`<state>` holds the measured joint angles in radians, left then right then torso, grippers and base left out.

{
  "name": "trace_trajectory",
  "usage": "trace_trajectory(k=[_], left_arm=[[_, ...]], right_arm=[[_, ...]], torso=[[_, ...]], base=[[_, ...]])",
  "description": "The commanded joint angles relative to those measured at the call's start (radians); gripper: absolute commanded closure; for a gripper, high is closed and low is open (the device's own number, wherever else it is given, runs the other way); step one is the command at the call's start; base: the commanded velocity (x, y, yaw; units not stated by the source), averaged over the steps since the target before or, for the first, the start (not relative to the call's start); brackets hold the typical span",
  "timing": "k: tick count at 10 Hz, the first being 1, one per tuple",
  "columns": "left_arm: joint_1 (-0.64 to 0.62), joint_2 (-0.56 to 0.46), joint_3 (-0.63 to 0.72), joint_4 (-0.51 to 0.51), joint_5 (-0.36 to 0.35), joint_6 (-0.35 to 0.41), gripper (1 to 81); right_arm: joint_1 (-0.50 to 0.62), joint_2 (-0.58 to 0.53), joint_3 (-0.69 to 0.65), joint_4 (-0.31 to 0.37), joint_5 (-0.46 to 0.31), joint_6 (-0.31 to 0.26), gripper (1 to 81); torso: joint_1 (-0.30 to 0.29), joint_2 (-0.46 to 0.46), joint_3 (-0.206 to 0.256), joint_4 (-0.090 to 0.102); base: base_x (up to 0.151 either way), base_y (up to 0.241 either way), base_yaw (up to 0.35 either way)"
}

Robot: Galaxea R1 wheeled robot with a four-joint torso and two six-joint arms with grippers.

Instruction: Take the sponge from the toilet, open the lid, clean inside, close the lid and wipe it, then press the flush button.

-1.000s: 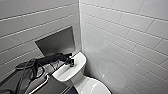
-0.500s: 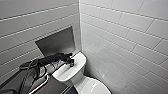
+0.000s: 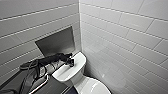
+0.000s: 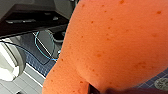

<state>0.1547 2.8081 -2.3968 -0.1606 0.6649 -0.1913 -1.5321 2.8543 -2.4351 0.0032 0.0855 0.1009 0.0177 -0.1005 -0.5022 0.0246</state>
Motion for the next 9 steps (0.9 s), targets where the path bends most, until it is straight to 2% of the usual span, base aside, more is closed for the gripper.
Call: trace_trajectory(k=[1,9], left_arm=[[-0.174,-0.079,-0.003,0.029,0.001,0.013,81.1],[-0.145,-0.100,0.007,0.036,-0.039,0.013,81.1]], right_arm=[[-0.015,0.007,-0.010,-0.003,-0.078,-0.003,81.1],[-0.014,0.009,-0.008,-0.006,-0.079,-0.003,81.1]], torso=[[0.000,0.000,0.000,0.000],[0.000,0.000,0.000,0.000]], base=[[0.000,0.000,0.000],[0.000,0.000,0.000]])
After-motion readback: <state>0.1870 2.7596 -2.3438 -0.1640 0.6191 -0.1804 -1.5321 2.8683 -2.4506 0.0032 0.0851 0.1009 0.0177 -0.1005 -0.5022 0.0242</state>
